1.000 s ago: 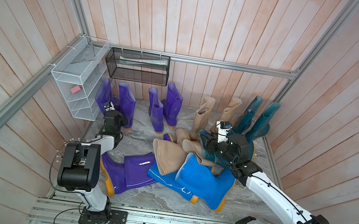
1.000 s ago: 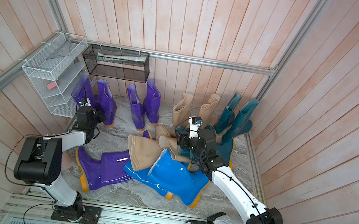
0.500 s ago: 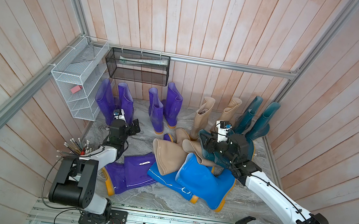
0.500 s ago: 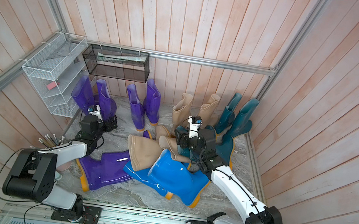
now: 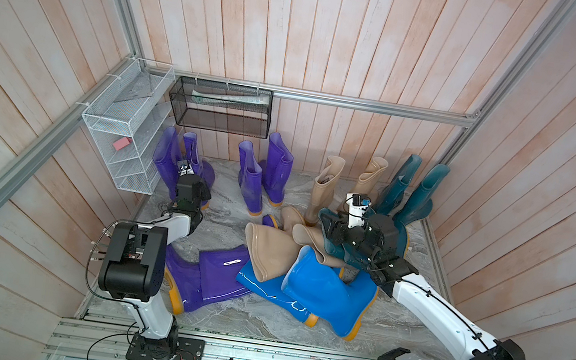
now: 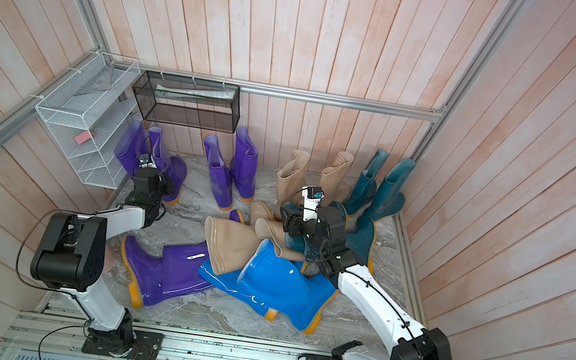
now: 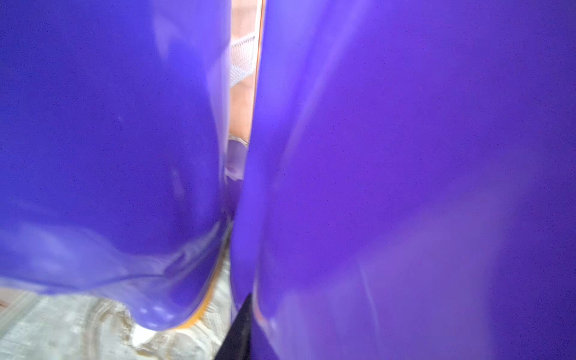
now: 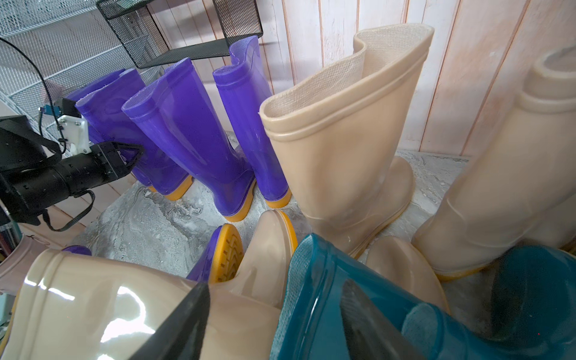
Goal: Match and arrange rain boots in pairs
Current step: Pair a pair of rain boots at the corner of the board.
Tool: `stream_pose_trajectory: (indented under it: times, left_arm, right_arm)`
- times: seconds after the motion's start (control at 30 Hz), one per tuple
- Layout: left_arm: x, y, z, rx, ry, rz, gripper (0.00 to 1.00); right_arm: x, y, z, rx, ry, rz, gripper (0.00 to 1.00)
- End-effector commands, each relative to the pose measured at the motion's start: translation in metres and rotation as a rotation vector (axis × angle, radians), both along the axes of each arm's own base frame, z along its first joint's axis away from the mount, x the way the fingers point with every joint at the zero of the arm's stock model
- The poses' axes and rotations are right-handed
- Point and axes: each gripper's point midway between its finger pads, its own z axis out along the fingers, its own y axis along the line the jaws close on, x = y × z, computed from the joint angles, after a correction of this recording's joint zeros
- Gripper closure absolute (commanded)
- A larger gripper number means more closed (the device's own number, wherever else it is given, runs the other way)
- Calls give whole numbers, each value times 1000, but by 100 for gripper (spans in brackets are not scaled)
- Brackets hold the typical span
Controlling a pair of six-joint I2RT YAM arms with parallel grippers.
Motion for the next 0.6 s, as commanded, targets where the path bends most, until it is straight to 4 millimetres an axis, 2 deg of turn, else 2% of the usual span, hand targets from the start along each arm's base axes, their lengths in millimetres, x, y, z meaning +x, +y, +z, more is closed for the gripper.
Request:
stream_pose_trajectory:
  times: [0.0,0.33,0.37,0.57]
  left_arm:
    - [7,15,3,55,20,30,73]
    - [27,23,1,98,26,12,72]
    - [28,22,1,90,29,9,69]
    - [14,1,10,-22,6,-58,33]
  right_arm:
    - [5,3,8,12,-21,12,32]
    - [2,1,12,7,-25,12,33]
    - [2,1,14,9,-26,12,33]
    - [-2,1,22,31,-32,20,33]
